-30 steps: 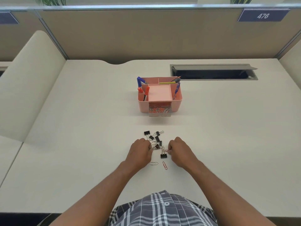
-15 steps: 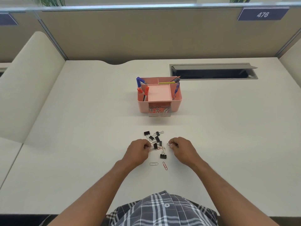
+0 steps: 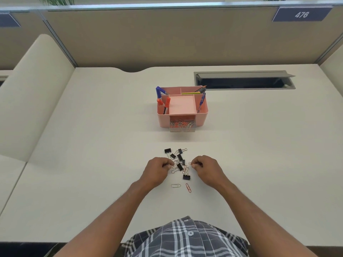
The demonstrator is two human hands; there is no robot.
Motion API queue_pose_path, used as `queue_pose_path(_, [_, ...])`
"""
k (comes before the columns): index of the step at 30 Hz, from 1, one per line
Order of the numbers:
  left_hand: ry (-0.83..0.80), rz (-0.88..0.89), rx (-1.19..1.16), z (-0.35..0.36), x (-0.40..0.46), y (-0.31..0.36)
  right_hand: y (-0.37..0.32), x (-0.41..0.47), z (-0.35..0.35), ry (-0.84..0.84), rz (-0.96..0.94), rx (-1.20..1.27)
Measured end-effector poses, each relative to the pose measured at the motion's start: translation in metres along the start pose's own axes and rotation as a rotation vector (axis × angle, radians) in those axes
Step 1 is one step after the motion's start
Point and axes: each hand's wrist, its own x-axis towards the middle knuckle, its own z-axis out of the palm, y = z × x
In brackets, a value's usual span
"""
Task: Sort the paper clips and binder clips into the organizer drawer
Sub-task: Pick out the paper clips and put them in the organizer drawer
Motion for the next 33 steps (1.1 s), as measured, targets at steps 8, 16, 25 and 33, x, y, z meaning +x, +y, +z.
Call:
queue_pose_path(8, [0.100, 0.046, -0.078, -0.009, 0.004, 0.007, 0.000, 0.001, -0.004, 0.021, 0.007, 0.041])
queue_pose_path(16, [0.276, 0.187, -0.099, -0.033, 0.038, 0.059, -0.049, 0.035, -0.039, 0.269, -0.174, 0.057])
queue_pose_path(25, [0.330, 0.294, -0.045, -0.042, 0.074, 0.098, -0.095, 0.077, -0.062, 0.360, -0.302, -0.163])
queue_pose_path(33, [0.300, 0.249, -0.001, -0.025, 0.031, 0.051, -0.060, 0.039, -0.037, 0.264, -0.193, -0.079])
